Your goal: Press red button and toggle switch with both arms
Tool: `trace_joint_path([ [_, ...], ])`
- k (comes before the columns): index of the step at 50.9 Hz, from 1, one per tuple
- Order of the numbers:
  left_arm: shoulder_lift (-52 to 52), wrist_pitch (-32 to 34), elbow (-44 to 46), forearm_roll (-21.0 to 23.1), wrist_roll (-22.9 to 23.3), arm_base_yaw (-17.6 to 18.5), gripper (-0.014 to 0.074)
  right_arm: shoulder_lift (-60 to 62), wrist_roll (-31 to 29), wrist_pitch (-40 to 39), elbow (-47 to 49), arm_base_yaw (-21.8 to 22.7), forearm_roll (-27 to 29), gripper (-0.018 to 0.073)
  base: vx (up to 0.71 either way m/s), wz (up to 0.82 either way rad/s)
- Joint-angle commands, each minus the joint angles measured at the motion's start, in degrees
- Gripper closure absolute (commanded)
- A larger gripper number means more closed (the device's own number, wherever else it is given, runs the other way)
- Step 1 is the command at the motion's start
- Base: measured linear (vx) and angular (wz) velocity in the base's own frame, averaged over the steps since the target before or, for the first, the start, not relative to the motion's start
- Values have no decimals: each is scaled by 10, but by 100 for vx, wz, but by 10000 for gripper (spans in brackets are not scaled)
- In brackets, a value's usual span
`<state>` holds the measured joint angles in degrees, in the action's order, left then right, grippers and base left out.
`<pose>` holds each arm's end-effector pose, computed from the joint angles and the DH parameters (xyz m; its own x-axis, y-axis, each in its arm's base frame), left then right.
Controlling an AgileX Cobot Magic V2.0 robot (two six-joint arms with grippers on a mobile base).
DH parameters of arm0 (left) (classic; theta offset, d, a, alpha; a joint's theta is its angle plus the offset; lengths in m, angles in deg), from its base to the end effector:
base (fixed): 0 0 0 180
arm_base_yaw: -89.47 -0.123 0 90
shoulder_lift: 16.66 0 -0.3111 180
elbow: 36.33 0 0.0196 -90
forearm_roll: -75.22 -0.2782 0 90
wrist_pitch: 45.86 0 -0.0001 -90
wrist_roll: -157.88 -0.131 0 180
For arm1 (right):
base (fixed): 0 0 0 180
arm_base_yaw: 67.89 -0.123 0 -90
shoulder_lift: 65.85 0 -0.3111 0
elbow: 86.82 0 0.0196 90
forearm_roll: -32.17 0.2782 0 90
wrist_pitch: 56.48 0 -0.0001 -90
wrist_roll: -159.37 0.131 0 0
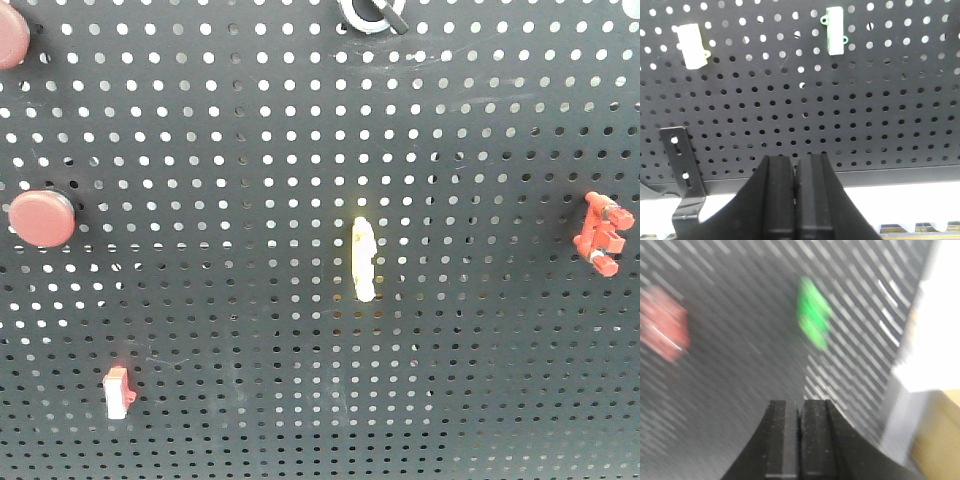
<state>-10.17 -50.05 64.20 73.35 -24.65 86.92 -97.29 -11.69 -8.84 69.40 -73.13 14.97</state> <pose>0.0979 0.0047 0.1969 -0.0062 0.0764 -0.9971 -0.0465 0.9960 0.0766 0.0794 -0.0215 0.4344 -0.2053 -0.0674 -0.9764 0.1140 0.9892 -0.0923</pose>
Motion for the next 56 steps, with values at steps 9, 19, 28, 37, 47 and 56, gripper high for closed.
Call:
trace_joint_path([
  [9,-10,49,-20,0,5,-1,594,4,-17,-102,-55,28,0,562,0,0],
  [19,-10,49,-20,0,5,-1,594,66,-17,-364,-259,37,13,562,0,0],
  [28,-10,49,-20,0,5,-1,594,111,-7,-489,-411,38,33,562,0,0],
  [37,-10,49,-20,0,5,-1,594,197,-12,-549,-526,38,98,562,0,0],
  [47,-9,47,-20,1,5,-1,594,254,-17,-533,-565,34,115,562,0,0],
  [56,-9,45,-19,1,5,-1,594,260,-42,-544,-565,33,115,562,0,1],
])
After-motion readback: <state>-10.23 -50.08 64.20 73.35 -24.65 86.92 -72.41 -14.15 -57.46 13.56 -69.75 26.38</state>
